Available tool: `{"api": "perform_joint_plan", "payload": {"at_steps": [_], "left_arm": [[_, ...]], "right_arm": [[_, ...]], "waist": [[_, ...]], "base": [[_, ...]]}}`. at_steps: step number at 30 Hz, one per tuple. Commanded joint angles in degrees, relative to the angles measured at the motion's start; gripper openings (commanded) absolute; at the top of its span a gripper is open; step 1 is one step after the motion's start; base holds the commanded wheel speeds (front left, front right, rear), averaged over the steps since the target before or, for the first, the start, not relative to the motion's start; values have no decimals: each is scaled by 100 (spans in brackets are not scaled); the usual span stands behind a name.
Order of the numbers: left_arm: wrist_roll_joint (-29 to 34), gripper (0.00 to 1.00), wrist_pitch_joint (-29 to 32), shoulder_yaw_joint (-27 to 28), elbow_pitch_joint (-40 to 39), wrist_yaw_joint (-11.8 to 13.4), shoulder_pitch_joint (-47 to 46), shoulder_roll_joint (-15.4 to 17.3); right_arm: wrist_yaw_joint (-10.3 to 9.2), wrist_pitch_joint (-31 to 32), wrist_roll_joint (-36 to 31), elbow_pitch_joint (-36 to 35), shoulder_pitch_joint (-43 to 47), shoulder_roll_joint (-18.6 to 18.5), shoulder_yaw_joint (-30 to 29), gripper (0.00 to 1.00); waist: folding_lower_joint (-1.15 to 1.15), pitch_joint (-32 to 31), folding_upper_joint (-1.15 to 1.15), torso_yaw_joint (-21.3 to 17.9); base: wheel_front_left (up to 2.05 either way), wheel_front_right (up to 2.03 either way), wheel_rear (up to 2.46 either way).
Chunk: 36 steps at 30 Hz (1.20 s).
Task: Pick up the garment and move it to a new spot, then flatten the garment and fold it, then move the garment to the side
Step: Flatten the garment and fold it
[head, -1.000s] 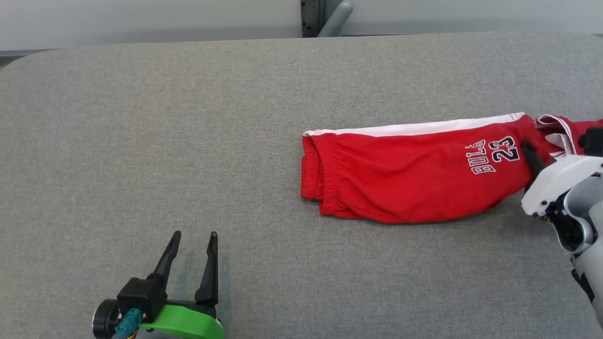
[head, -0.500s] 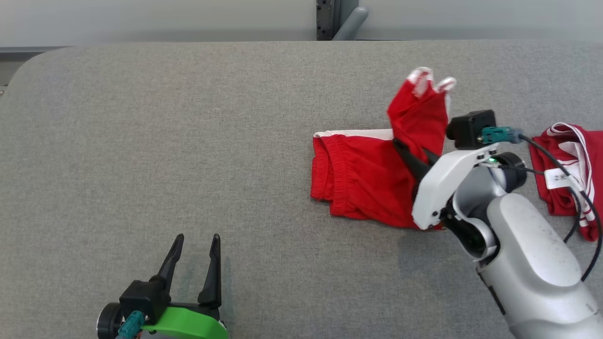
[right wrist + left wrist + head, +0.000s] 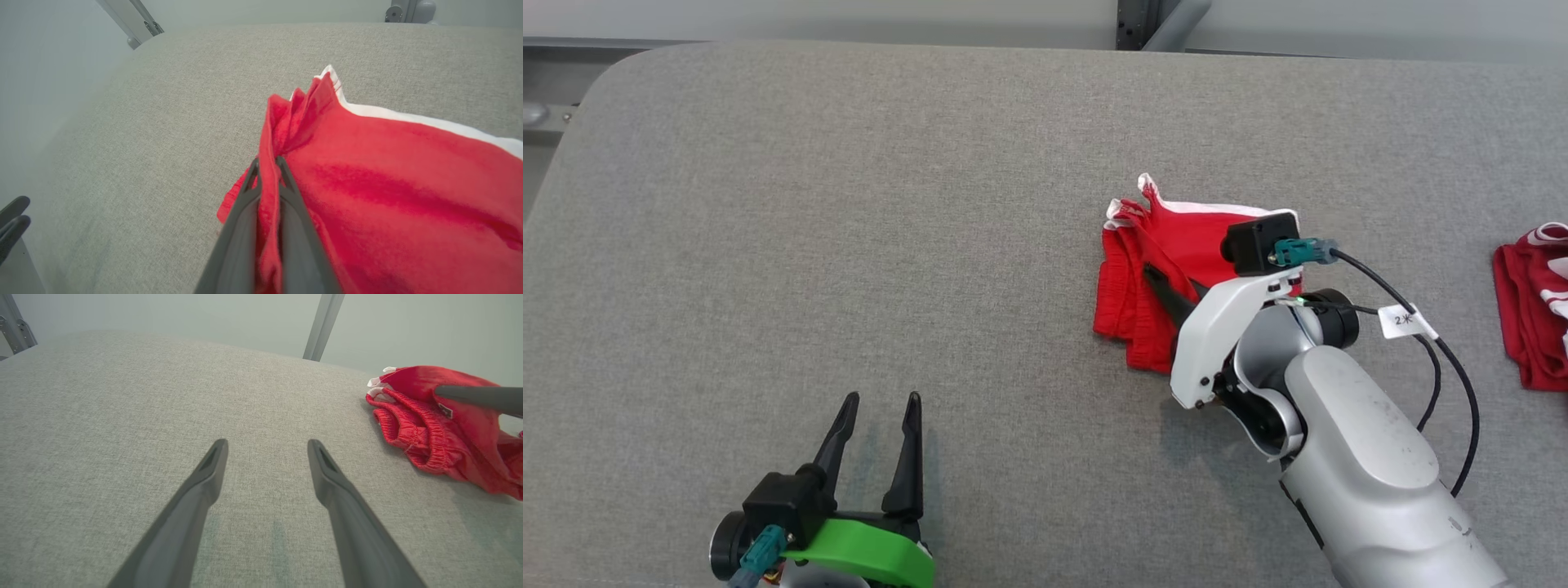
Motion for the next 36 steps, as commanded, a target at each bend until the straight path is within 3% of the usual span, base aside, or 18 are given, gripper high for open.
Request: {"api": "perform_joint_plan", "payload": {"at_steps": [1,6,7,8,9,17,20,28,36], "left_arm": [[-19,100,-14,7,-1,29,-72,4],[8,100,-14,54,40,39,-75,4],[17,100,-14,66,45,35,-64,4],[30,100,-14,80,50,35,-49,4],[34,100,-14,101,56,37,-24,4],[104,100,-14,261,44,51,194,5],[121,100,-14,338,13,66,315,4],[108,100,-14,455,-69,91,574,5],[68,100,-14,448,-119,130,748,6]], "right_arm": [[-1,-73,-22,151,-77,-11,28,0],[0,-259,239,386,-97,-2,283,0],[0,-309,290,399,-111,1,365,22],[0,-355,361,390,-113,8,484,65],[0,-373,427,397,-94,11,577,100],[0,-1102,385,-50,245,-3,471,100],[-1,-1389,111,-426,583,-215,230,100],[-4,-2182,-752,-1195,1793,-783,-864,100],[-2,-2952,-1395,-1181,2943,-734,-1984,100]], "waist": [[0,18,0,47],[0,-22,0,62],[0,-37,0,51],[0,-60,0,36],[0,-86,0,15],[0,-380,0,-161],[0,-499,0,-240],[0,-740,0,-424],[0,-962,0,-519]], "base": [[0,0,0],[0,0,0],[0,0,0],[0,0,0],[0,0,0],[0,0,0],[0,0,0],[0,0,0],[0,0,0]]}}
